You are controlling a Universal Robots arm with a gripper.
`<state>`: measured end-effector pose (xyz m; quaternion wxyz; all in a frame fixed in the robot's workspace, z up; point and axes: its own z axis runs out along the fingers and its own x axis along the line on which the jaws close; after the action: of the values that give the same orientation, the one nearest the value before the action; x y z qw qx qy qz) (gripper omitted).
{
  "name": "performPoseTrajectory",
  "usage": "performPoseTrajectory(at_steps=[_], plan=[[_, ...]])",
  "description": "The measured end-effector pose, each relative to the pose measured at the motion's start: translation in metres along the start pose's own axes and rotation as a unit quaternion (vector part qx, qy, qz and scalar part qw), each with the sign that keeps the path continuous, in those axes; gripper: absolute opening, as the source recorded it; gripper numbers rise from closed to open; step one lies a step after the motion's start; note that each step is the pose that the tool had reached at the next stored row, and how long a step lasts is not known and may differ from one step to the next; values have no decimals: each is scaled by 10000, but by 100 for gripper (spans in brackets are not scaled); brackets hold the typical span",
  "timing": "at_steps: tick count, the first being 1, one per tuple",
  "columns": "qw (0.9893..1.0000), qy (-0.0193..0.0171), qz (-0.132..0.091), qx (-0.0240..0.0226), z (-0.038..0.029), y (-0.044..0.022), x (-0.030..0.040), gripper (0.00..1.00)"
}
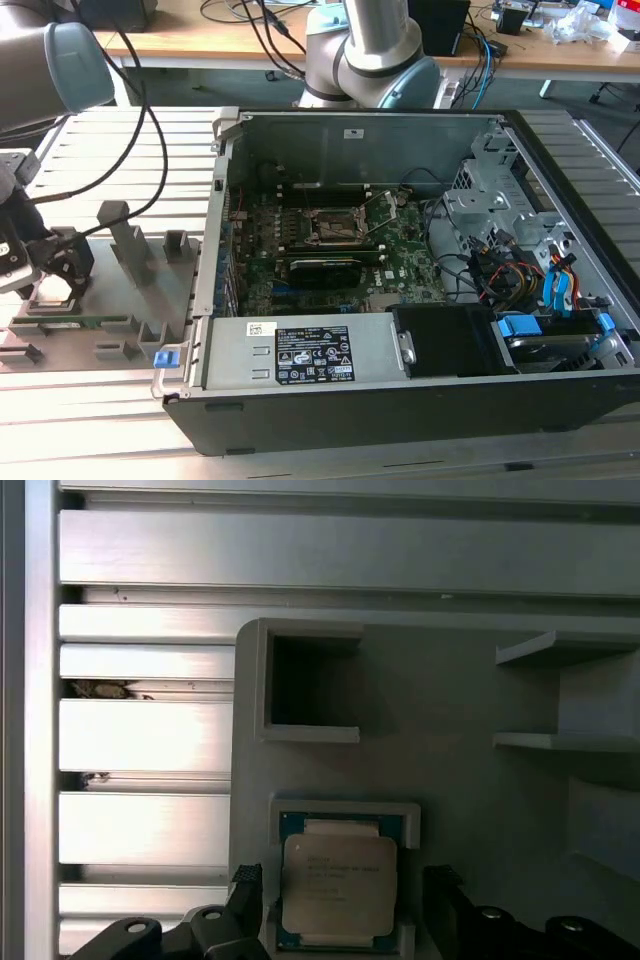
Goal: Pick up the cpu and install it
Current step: 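Pick up the cpu and move it towards the insertion slot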
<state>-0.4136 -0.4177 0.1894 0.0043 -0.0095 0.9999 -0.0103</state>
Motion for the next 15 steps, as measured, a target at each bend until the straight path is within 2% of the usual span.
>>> performPoseTrajectory(at_steps=[2, 3, 4, 12, 13, 14, 15], plan=[[10000, 3, -1, -9, 7, -1, -2, 74], [10000, 1, -1, -76, 13, -1, -4, 74], [9999, 1, 1, -119, 13, 0, -3, 74], [9999, 1, 1, -124, 14, 0, -3, 72], [9999, 1, 0, -124, 14, 0, -3, 59], [9999, 1, 0, -124, 14, 0, -3, 59], [9999, 1, 0, -123, 14, 0, -3, 55]])
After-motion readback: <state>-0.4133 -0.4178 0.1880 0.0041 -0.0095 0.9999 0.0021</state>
